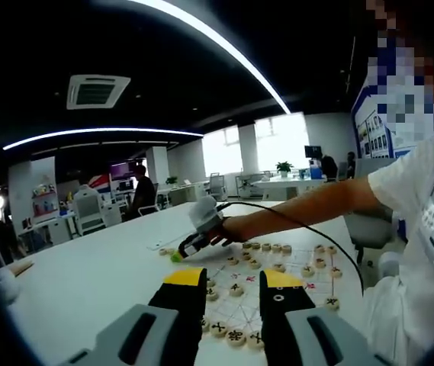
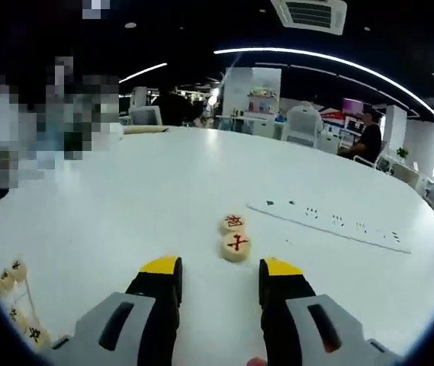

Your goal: Pick up the chess pieces one by one and place each piece onto its starting position on the chessboard, setting the pieces on their correct points until all the chess pieces are arranged in the starting layout

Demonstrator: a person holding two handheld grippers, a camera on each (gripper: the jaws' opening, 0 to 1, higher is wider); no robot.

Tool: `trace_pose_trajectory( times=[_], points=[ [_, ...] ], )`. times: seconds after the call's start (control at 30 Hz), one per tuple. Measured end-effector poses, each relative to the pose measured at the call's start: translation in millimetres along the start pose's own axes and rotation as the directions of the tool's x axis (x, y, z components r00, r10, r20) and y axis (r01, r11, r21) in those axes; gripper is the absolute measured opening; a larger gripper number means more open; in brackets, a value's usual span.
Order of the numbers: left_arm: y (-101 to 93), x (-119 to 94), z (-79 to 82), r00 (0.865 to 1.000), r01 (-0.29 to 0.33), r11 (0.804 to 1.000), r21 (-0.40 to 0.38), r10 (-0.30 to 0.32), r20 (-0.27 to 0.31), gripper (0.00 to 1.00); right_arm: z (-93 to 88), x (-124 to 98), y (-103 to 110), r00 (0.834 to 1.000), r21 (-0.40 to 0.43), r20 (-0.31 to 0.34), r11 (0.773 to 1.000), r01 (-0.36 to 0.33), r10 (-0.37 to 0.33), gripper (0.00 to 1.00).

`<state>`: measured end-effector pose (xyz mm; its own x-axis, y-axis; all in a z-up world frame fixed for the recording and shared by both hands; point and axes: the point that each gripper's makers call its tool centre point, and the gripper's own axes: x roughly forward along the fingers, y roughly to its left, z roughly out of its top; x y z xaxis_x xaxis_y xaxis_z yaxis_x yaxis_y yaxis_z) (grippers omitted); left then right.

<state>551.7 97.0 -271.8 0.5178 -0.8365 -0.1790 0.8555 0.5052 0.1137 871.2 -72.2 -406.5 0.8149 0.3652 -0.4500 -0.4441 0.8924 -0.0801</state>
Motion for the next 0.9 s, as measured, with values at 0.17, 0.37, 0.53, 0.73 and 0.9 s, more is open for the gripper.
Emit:
trace_pose_trajectory(
  times=[0.17,0.37,0.53,0.73,0.9],
  points=[
    [0.0,1.0,0.3,1.0,0.0,1.0,-0.002,0.0,0.001,0.29,3.5,11.5,-10.8,1.0,0.04,0.004,0.999,0.03,-0.03,0.41],
    [-2.7,2.5,1.0,1.0,0.009,1.0,0.003,-0.009,0.001,0.29,4.3,12.4,-12.1,0.999,0.049,-0.002,0.998,0.039,-0.039,0.33],
    [-0.4,1.2,1.1,1.0,0.0,1.0,-0.001,0.0,0.002,0.29,8.4,11.1,-4.3,1.0,-0.031,-0.005,0.999,0.021,-0.022,0.19],
    [-3.3,2.6,1.7,1.0,0.011,1.0,0.0,-0.011,0.003,0.29,9.9,-6.3,8.6,0.999,-0.011,-0.01,0.999,-0.044,0.044,0.19],
    [-4.2,3.9,2.1,1.0,0.016,1.0,0.0,-0.016,0.003,0.29,9.0,-40.3,19.4,0.995,-0.017,0.005,0.995,-0.097,0.097,0.19]
  ],
)
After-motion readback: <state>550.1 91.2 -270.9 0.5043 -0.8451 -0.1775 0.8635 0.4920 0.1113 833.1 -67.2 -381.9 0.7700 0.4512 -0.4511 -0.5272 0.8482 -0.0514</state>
